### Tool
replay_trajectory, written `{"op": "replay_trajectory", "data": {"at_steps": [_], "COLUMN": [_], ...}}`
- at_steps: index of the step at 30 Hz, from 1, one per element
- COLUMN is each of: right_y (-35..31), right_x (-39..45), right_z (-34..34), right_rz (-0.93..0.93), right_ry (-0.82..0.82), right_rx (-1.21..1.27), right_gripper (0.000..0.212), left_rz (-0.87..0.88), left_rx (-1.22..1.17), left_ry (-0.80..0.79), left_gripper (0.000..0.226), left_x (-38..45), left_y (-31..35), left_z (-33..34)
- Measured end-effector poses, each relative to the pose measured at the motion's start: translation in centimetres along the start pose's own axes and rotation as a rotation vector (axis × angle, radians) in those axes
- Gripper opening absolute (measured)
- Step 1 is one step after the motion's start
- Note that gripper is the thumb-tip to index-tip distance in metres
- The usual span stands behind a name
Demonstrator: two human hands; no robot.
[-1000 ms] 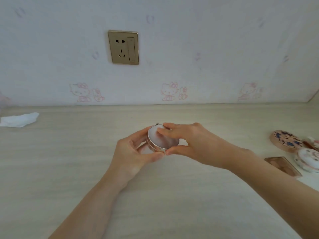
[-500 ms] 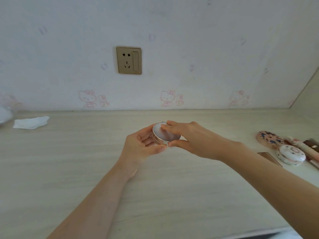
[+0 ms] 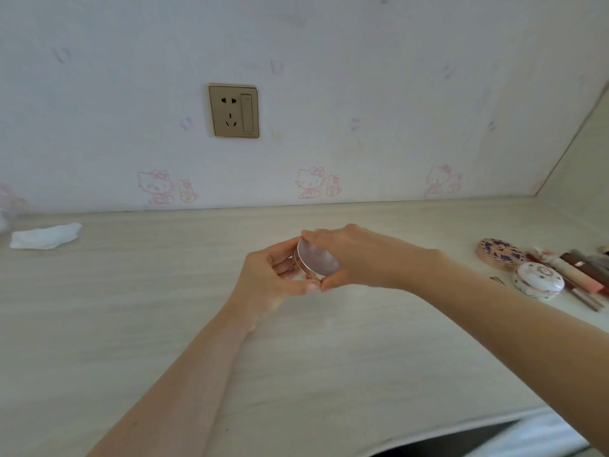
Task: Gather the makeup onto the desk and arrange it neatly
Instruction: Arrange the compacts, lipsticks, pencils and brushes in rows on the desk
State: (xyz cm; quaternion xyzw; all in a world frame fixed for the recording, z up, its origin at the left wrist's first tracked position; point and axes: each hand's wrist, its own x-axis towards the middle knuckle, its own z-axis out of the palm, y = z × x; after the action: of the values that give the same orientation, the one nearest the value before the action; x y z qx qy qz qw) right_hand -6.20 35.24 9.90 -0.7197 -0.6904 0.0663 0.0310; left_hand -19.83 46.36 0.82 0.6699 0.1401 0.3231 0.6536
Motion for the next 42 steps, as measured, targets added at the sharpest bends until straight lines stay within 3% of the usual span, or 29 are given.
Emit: {"op": "replay_trajectory", "data": {"at_steps": [10,13,18,29,35,37,42], "right_y": [0.5,1.1,2.1,2.1,1.2,0.9,0.0], "right_x": [-0.5,-0.6,-1.0,-0.7,-1.1,-1.3,-1.8], "right_z": [-1.1,-0.7,-0.3,1.4,2.1,2.5,4.1], "right_rz": [0.023,0.041,0.034,0.041,-0.004,-0.041,-0.079], "right_ry": [-0.021,-0.013,0.171,0.376,0.427,0.421,0.361], "right_rx": [0.082,0.115,0.309,0.456,0.520,0.535,0.507], "right_gripper": [0.069,0.056,0.033,0.031,0.030,0.030,0.033], "left_rz": [0.009,-0.004,-0.038,-0.178,-0.330,-0.354,-0.318], "left_rx": [0.032,0.032,0.036,0.086,-0.250,-0.311,-0.059], "left_ry": [-0.019,-0.020,-0.024,0.033,-0.210,-0.189,0.046], "left_gripper": [0.067,0.065,0.062,0.061,0.070,0.089,0.065], "left_x": [-0.4,-0.4,-0.2,-0.4,-0.6,-0.3,0.6], "left_y": [0.4,0.4,0.2,0.8,1.1,1.5,1.7], "left_z": [0.4,0.5,0.4,0.6,-0.2,-0.8,-2.0]}}
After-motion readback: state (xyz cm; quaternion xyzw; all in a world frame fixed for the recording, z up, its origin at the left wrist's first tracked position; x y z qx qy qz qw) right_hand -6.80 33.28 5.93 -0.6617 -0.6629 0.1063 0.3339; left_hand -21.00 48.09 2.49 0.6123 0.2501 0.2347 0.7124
